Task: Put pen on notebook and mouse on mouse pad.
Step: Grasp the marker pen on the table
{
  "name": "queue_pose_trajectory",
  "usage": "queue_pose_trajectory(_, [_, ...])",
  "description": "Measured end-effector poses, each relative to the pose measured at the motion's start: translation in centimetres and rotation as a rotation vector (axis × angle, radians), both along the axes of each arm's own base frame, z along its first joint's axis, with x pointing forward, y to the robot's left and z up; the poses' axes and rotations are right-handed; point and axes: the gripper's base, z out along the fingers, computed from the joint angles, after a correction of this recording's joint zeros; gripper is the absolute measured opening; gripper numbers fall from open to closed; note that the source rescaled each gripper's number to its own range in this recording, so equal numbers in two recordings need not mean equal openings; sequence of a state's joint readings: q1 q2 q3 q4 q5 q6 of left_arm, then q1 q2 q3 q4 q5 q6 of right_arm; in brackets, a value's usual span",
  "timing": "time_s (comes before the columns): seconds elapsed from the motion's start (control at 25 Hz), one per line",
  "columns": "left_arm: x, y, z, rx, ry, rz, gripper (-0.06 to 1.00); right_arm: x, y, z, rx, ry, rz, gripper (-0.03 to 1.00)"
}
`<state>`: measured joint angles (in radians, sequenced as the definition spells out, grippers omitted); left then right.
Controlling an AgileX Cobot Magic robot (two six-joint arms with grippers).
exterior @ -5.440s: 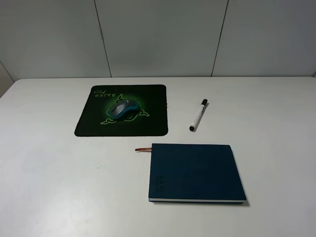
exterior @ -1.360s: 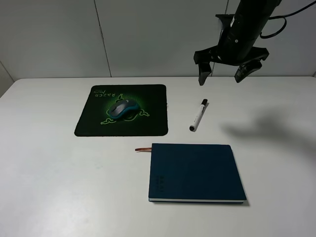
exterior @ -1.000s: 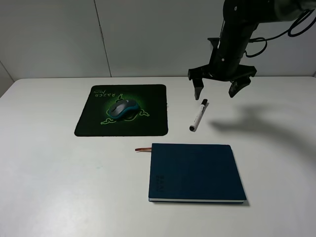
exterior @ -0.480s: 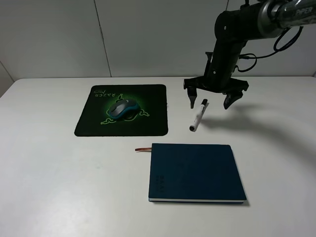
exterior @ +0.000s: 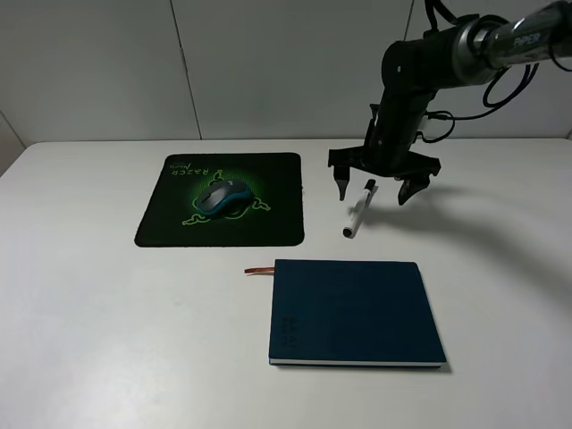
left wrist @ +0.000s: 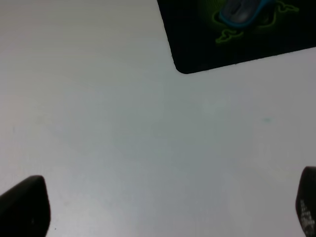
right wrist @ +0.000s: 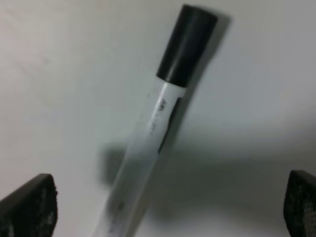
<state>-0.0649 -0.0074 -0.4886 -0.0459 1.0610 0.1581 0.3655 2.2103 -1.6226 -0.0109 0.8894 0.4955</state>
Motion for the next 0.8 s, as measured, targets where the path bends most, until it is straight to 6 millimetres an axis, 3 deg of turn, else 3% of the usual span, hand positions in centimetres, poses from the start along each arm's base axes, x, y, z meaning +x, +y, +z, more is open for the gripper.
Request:
queue_pose_trajectory(0.44, [0.0,0.0,0.0,0.0,0.0,0.0,1.0,0.1,-0.1,-1.7,-0.021,0.031,-0.014,1.0])
queue_pose_trajectory(0.8, [0.0,0.0,0.0,0.0,0.0,0.0,1.0,0.2,-0.3,-1.8,-0.053,0.023,0.004,1.0])
